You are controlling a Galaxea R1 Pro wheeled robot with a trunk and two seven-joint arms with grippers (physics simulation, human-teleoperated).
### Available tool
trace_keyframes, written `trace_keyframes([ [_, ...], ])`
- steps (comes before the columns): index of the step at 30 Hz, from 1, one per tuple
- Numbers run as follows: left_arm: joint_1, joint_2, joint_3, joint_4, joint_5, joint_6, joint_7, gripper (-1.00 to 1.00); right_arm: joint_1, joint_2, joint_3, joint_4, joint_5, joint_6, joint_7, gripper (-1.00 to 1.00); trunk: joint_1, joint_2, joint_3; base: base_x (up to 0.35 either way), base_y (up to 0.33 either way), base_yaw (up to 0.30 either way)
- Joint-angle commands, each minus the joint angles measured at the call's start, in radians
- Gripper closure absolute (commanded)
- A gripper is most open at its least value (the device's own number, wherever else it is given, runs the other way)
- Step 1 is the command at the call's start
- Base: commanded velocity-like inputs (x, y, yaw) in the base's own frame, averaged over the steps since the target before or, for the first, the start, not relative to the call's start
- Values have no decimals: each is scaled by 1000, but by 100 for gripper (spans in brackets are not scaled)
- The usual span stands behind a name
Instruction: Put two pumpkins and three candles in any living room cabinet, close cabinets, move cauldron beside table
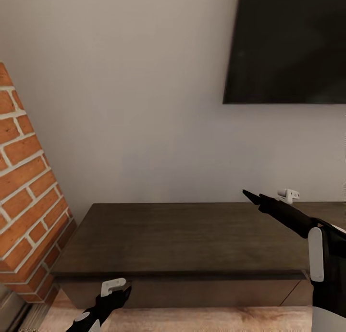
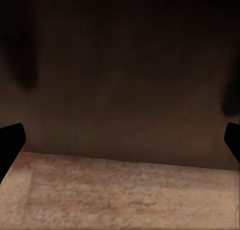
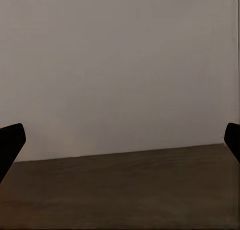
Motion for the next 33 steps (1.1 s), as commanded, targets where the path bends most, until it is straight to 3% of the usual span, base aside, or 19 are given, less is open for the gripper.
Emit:
trace_keyframes([
  [1, -1, 1, -7, -2, 10, -4, -1, -100, -1, 0, -1, 0, -6, 7, 0, -100, -1, 0, -1, -236, -76, 0],
  [12, 0, 0, -7, -2, 12, -3, -2, -100, -1, 0, -1, 0, -7, 8, 4, -100, -1, 0, -1, -303, -82, -5],
  [16, 0, -6, -8, -9, 10, 4, -8, -100, 0, 0, -3, 0, -8, 9, 70, -100, -1, 0, -1, -197, -11, -239],
  [33, 0, -9, -7, -10, 12, 12, -7, -100, 0, 0, -3, 0, -8, 6, 76, -100, -1, 0, 5, -247, 54, -292],
])
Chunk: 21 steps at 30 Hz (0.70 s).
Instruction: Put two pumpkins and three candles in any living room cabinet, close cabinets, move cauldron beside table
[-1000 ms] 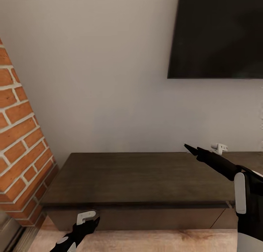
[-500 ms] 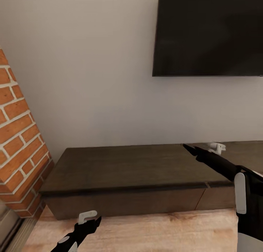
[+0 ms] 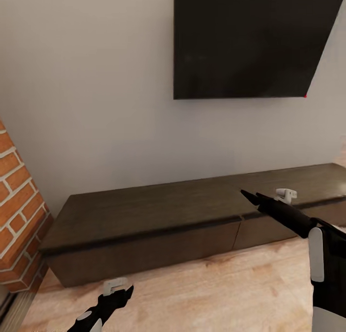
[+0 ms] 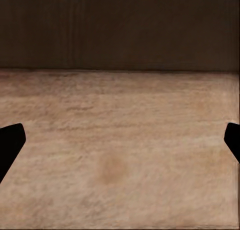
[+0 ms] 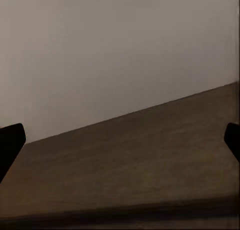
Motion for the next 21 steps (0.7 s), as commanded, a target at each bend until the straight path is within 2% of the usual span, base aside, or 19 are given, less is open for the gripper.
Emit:
trace_keyframes([
  [1, -1, 1, -7, 1, 10, -4, -1, -100, -1, 0, -1, 0, -4, 7, 1, -100, -1, 0, -1, -319, 143, -293],
  [6, -1, 0, -7, -4, 11, -2, -2, -100, -1, 0, -1, 0, -4, 11, 1, -100, -1, 0, 0, -317, 153, -239],
  [13, -1, -5, -8, -24, 11, 22, -3, -100, -7, -2, -3, 0, -4, 15, 1, -100, -1, 0, 0, -316, 159, -54],
  [14, -1, -13, -10, -55, 9, 64, -2, -100, -19, -20, -14, 0, -4, 30, 1, -100, -1, 0, 0, -315, 160, -13],
  [15, -1, -20, -12, -99, 5, 124, -1, -100, -28, -56, -40, 0, -4, 68, 1, -100, -1, 0, 0, -315, 160, -8],
  [17, -1, -27, -13, -152, 3, 195, 2, -100, -35, -97, -73, 0, -5, 123, 1, -100, -1, 0, 0, -315, 160, -6],
  [18, -1, -39, -14, -208, 1, 271, 6, -100, -41, -135, -101, 0, -6, 171, -1, -100, -1, 0, 0, -315, 158, -3],
  [19, -1, -66, -26, -268, -2, 355, 22, -100, -44, -162, -124, 1, -3, 201, -4, -100, -1, 0, 0, -315, 150, -2],
  [20, -1, -81, -38, -297, -3, 394, 35, -100, -44, -172, -132, 1, -2, 212, -5, -100, -1, 0, 0, -315, 145, -2],
  [21, -2, -106, -68, -355, -4, 465, 69, -100, -41, -186, -143, 1, 2, 223, -7, -100, -1, 0, 0, -315, 127, -1],
])
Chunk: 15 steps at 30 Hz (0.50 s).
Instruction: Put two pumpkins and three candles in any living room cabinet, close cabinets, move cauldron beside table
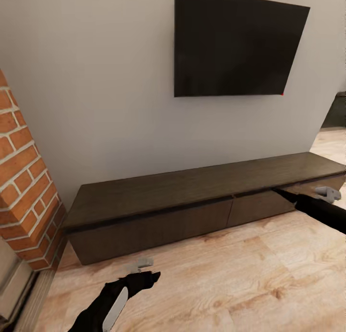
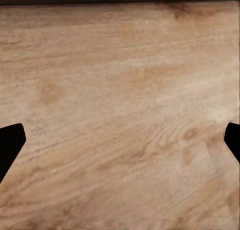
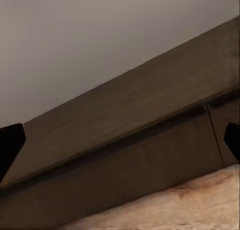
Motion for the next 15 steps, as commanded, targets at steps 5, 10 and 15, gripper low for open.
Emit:
trace_keyframes([
  [5, 1, -61, -93, -241, 16, 158, 119, -100, 6, -21, -18, 0, 56, -47, -66, -100, -1, 0, 0, -235, 50, -101],
  [10, 35, -67, -110, -329, 102, 181, 145, -100, 23, -16, -11, 0, 85, -70, -107, -100, -1, 0, 4, -57, 10, -241],
  [15, 76, -59, -102, -357, 187, 179, 154, -100, 51, 16, 19, -1, 90, -90, -115, -100, -1, 0, 8, -10, 2, -274],
])
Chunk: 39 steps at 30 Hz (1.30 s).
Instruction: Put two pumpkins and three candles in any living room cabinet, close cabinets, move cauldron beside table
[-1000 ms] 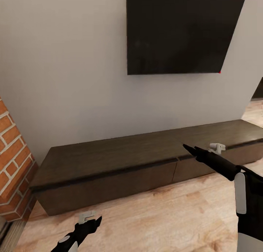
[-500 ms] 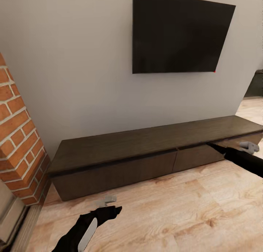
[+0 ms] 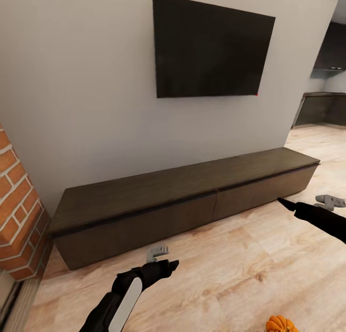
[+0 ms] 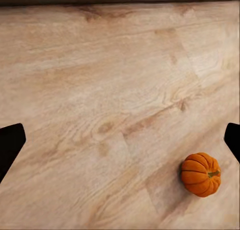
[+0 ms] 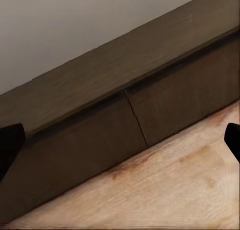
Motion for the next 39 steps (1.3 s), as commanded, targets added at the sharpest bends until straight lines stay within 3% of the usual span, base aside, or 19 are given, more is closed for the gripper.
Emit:
trace_keyframes([
  [1, 4, 0, 0, -4, 18, 3, 10, -100, 3, 11, 19, 0, -3, -9, 0, -100, 0, 0, 0, -3, 1, -272],
  [5, 9, 2, 17, -9, 28, 5, 19, -100, 7, 38, 56, -1, -1, -62, -4, -100, 0, 0, 4, -2, 0, -265],
  [9, 14, 4, 66, -3, 34, -2, 38, -100, 9, 75, 88, 0, 0, -94, -11, -100, 0, 0, 9, 0, 0, -252],
  [14, 21, 6, 73, 33, 35, -60, 33, -100, 9, 79, 93, 0, 0, -104, -35, -100, 0, 0, 15, 0, 0, -245],
  [18, 35, 7, 69, 53, 30, -128, 33, -100, 8, 80, 127, 7, 0, -123, -202, -100, 0, 0, 18, 0, -116, -157],
  [19, 37, 7, 69, 54, 29, -137, 34, -100, 8, 80, 154, 16, -1, -126, -259, -100, 0, 0, 19, 0, -234, -59],
  [22, 39, 7, 68, 55, 27, -147, 37, -100, 8, 79, 219, 64, -1, -131, -334, -100, 0, 0, 19, 0, -268, -32],
  [27, 41, 7, 67, 53, 25, -151, 39, -100, 8, 80, 271, 81, 0, -132, -364, -100, 0, 0, 19, 0, -308, -10],
  [28, 41, 7, 67, 52, 25, -151, 40, -100, 9, 80, 298, 73, 0, -131, -369, -100, 0, 0, 19, 0, -327, -69],
  [29, 41, 8, 66, 53, 25, -151, 40, -100, 27, 79, 360, 53, 2, -131, -382, -100, 0, 0, 19, 0, -271, -220],
  [30, 42, 8, 66, 53, 26, -152, 38, -100, 33, 79, 372, 49, 2, -131, -390, -100, 0, 0, 19, 0, -173, -246],
  [39, 41, 8, 68, 59, 35, -150, 33, -100, 46, 79, 407, 8, 3, -131, -442, -100, 0, 0, 22, 0, -49, -281],
])
